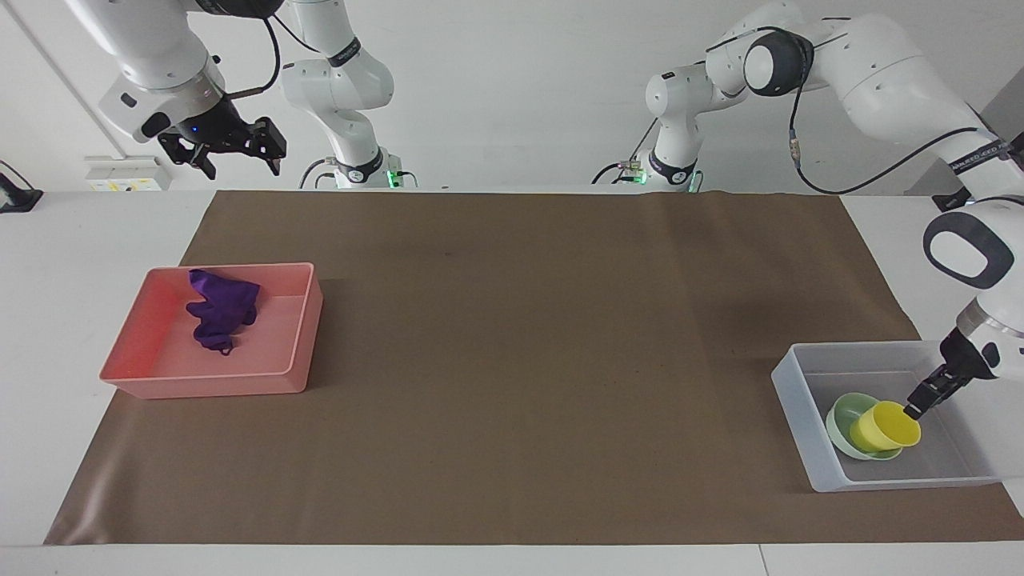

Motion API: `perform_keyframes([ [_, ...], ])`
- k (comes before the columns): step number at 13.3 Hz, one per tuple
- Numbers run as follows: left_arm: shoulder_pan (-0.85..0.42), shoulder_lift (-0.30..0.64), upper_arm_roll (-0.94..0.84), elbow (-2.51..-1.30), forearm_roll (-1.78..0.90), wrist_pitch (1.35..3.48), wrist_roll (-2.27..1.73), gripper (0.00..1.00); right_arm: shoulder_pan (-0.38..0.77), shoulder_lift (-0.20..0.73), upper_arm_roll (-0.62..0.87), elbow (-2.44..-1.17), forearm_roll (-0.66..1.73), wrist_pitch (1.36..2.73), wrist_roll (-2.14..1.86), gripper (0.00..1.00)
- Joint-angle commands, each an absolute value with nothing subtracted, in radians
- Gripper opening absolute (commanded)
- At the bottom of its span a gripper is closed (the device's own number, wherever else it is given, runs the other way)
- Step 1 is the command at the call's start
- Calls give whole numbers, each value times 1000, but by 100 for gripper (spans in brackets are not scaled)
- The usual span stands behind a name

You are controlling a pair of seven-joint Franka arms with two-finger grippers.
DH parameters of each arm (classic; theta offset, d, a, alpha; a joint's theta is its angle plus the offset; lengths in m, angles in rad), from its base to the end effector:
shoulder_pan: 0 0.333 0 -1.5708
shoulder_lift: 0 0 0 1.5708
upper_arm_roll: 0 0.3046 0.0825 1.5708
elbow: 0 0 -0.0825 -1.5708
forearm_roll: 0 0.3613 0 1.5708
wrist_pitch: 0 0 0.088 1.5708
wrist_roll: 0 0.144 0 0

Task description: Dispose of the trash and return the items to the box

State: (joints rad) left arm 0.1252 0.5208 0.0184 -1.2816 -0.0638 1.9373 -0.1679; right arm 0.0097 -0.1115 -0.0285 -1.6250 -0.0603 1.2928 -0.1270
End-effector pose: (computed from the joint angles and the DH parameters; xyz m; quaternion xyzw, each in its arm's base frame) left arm 0.6944 0.0912 0.4229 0.9841 0.1625 0.0671 0.0268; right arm 0.4581 -0.0191 0.5884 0.9923 0.0490 -0.1119 0.0201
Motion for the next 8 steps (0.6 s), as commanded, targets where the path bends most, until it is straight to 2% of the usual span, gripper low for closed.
perform_keyframes([
  [1, 79, 276, 17, -1446, -52, 1708, -155, 100, 2, -124, -28, -1637, -52, 1284, -138, 100],
  [3, 5, 36, 18, -1752, -32, 1816, -153, 100, 2, -124, -28, -1635, -52, 1284, -138, 100],
  [4, -18, -51, 17, -1857, -12, 1841, -143, 100, 2, -124, -28, -1635, -52, 1284, -138, 100],
  [5, -41, -86, 14, -1864, -11, 1826, -97, 100, 2, -124, -28, -1635, -52, 1284, -140, 100],
  [6, -54, -86, 12, -1795, -11, 1737, -56, 100, 2, -124, -28, -1635, -52, 1284, -138, 100],
  [8, -89, -2, 6, -1586, -14, 1536, -32, 100, 2, -124, -28, -1635, -52, 1284, -138, 100],
])
